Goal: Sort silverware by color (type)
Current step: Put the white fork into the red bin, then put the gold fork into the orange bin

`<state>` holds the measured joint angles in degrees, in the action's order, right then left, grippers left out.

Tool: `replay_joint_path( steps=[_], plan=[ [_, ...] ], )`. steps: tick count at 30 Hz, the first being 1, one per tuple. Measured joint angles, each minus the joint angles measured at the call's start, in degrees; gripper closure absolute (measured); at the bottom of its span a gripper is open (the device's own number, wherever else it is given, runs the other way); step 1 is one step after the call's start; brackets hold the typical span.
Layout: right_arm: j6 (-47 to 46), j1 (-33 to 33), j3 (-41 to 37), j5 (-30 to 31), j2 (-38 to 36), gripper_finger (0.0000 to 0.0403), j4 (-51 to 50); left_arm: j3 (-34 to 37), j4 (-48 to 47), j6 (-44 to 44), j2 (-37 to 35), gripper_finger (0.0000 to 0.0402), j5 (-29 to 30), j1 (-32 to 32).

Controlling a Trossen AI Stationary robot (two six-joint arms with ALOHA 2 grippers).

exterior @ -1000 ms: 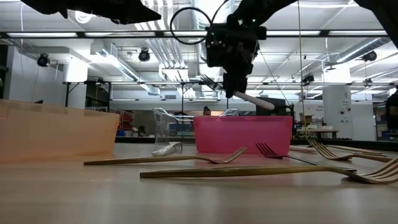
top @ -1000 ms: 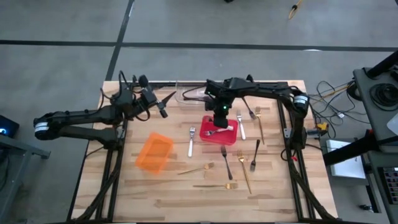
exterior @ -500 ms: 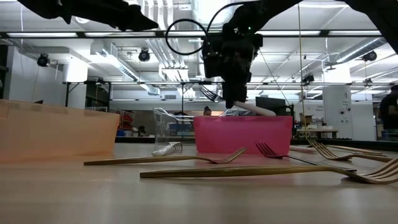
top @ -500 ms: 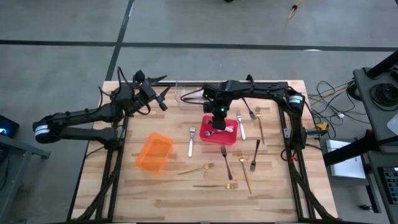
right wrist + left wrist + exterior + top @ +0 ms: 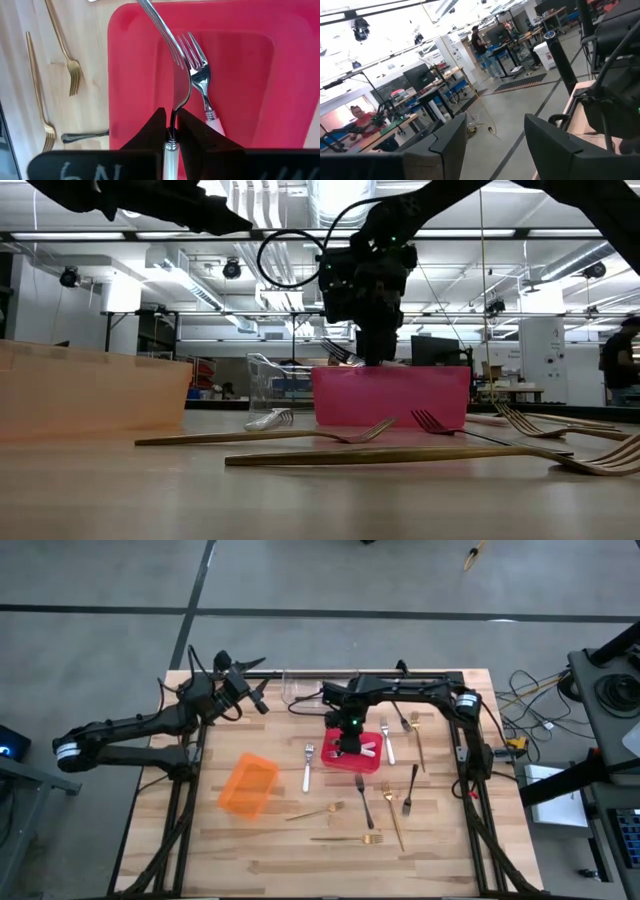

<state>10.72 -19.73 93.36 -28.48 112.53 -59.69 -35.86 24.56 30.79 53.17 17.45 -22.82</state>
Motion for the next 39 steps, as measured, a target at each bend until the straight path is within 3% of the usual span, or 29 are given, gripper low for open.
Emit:
replay_joint_path(
  steps=[25, 28, 31, 39],
  plan=[
    [2.92, 1.65, 0.0, 0.17, 0.09, 0.0361, 0.46, 0.04, -1.49, 0.26, -0.01, 0.0222, 0.04, -1.85],
    [2.77, 1.9, 0.0, 2.26, 0.09, 0.0359, 0.6, 0.04, -1.5, 0.26, 0.0, 0.0222, 0.04, -1.85],
    [2.34, 2.18, -0.02, 5.13, 0.09, 0.0351, 0.6, 0.04, -1.49, 0.26, -0.02, 0.0222, 0.04, -1.85],
    [1.32, 2.39, -0.02, 6.06, 0.1, 0.031, 2.08, 0.04, -1.49, 0.26, -0.02, 0.0222, 0.04, -1.85]
  ],
)
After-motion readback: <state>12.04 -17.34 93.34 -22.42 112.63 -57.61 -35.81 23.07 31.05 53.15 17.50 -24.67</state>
